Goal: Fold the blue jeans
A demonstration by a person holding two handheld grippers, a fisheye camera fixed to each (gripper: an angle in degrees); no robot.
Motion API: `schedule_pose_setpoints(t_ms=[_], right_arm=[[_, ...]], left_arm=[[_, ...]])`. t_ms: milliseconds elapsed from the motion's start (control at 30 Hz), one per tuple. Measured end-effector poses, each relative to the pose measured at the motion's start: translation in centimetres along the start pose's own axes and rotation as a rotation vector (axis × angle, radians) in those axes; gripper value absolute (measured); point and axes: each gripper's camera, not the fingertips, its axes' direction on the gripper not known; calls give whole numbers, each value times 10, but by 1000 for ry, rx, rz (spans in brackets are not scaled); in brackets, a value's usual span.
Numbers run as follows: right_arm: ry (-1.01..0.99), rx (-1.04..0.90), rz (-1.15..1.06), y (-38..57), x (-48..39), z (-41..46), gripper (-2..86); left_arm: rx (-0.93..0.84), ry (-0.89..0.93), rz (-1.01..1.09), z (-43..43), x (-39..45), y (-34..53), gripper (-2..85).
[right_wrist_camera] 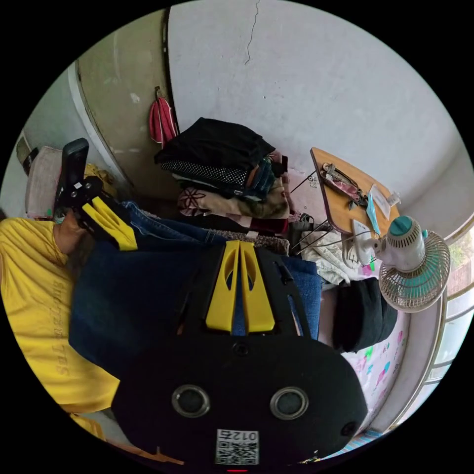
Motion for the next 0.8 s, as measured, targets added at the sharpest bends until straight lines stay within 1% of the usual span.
schedule_pose_setpoints(t_ms=[67, 100, 133, 200, 267, 300, 333, 400, 500, 567, 633, 700, 800], right_arm=[[6, 27, 11, 13, 5, -3, 0], [12, 34, 11, 16, 6, -4, 0], [24, 45, 8, 21, 8, -5, 0], [39, 57, 5, 28, 10, -8, 0], [69, 90, 39, 34, 17, -24, 0], [88, 108, 54, 36, 20, -30, 0], [123, 143, 96, 42, 29, -42, 0], [132, 164, 178, 52, 47, -52, 2], [72, 116, 276, 68, 73, -34, 3], [17, 73, 316, 69, 88, -10, 4], [-3, 58, 324, 66, 95, -1, 4], [-15, 47, 322, 62, 101, 0, 4], [-35, 34, 331, 61, 111, -7, 4]], left_arm=[[15, -41, 46, -15, 10, -15, 3], [59, -76, 89, -27, 21, -29, 3], [98, -80, 150, -36, 35, -44, 4], [104, -82, 233, -35, 54, -69, 4], [3, -83, 280, -13, 68, -91, 5], [-81, -78, 303, 7, 76, -100, 5], [-151, -85, 305, 26, 80, -104, 5], [-245, -132, 310, 48, 84, -104, 5], [-220, -145, 291, 49, 85, -103, 5], [-227, -198, 290, 50, 88, -104, 5], [-265, -326, 329, 58, 97, -105, 4], [-272, -391, 346, 58, 100, -107, 4], [-276, -393, 316, 54, 95, -114, 4]])
